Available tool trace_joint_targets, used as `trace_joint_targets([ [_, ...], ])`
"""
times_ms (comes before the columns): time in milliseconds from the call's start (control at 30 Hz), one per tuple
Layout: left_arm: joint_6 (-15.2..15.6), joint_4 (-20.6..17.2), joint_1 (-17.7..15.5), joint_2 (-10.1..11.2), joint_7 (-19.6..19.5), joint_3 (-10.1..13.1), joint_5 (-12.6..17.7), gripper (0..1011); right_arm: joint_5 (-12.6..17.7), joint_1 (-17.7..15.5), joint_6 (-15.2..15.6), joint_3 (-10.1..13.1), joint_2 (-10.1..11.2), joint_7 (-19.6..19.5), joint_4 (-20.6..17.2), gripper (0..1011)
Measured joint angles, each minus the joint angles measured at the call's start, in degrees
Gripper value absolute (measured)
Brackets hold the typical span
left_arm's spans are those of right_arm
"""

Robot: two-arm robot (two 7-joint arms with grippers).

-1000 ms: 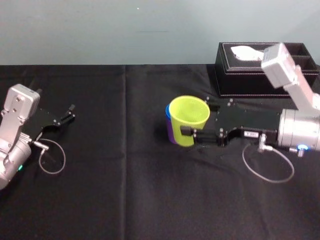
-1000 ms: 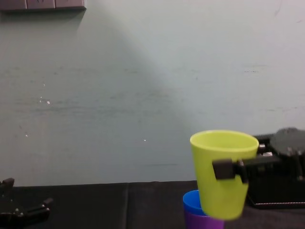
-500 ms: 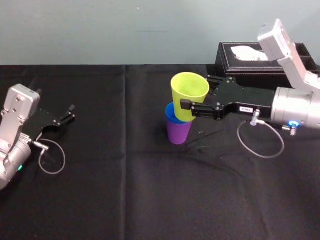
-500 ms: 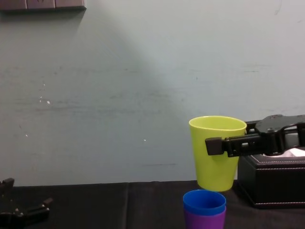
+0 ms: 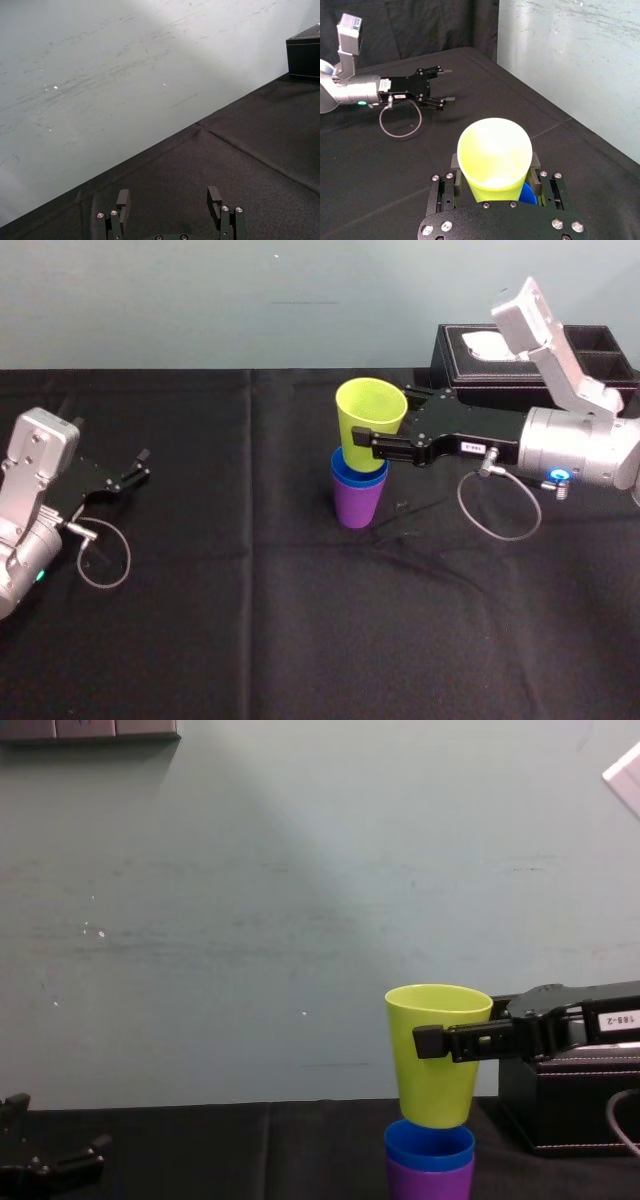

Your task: Stack the three plastic cups sequentially using one hand.

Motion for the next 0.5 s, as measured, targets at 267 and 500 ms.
trace_joint_targets([
  [267,0.0,0.0,0.0,0.0,0.0,0.0,0.0,1011,-0.5,0.9,-0.7,-0.4,-1.8,0.0,2.7,736],
  [500,0.0,0.0,0.0,0.0,0.0,0.0,0.0,1011,-0.8,1.6,-1.2,-0.6,-3.0,0.3,5.0,735],
])
